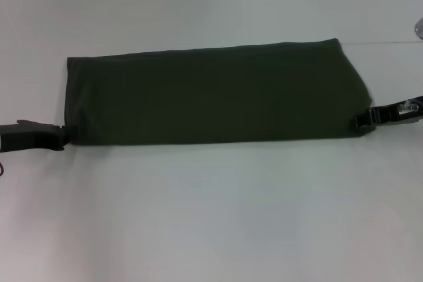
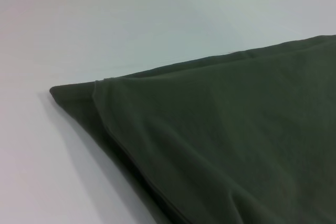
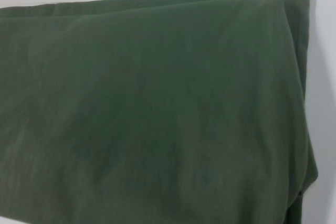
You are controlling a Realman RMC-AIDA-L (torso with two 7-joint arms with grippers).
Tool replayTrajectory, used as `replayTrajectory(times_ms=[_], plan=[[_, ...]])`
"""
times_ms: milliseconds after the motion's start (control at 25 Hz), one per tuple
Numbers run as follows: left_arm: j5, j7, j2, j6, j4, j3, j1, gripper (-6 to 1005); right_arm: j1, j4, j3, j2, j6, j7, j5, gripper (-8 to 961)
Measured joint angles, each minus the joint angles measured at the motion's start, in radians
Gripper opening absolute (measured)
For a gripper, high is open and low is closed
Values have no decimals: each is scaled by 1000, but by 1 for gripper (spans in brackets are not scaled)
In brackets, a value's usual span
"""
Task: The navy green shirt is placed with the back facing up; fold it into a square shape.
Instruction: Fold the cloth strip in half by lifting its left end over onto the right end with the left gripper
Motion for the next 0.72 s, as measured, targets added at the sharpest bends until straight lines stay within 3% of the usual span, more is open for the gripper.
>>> replayTrajectory(times_ms=[120,320,560,720], plan=[[0,0,0,0,0,0,1,16,-2,0,0,0,8,0,0,346],[-2,0,0,0,0,-1,1,17,-4,0,1,-4,9,4,0,349],[-3,-1,1,0,0,-2,0,17,-6,0,7,-9,6,2,2,205],[-3,-8,3,0,0,-2,0,17,-9,0,6,-9,6,1,3,56]])
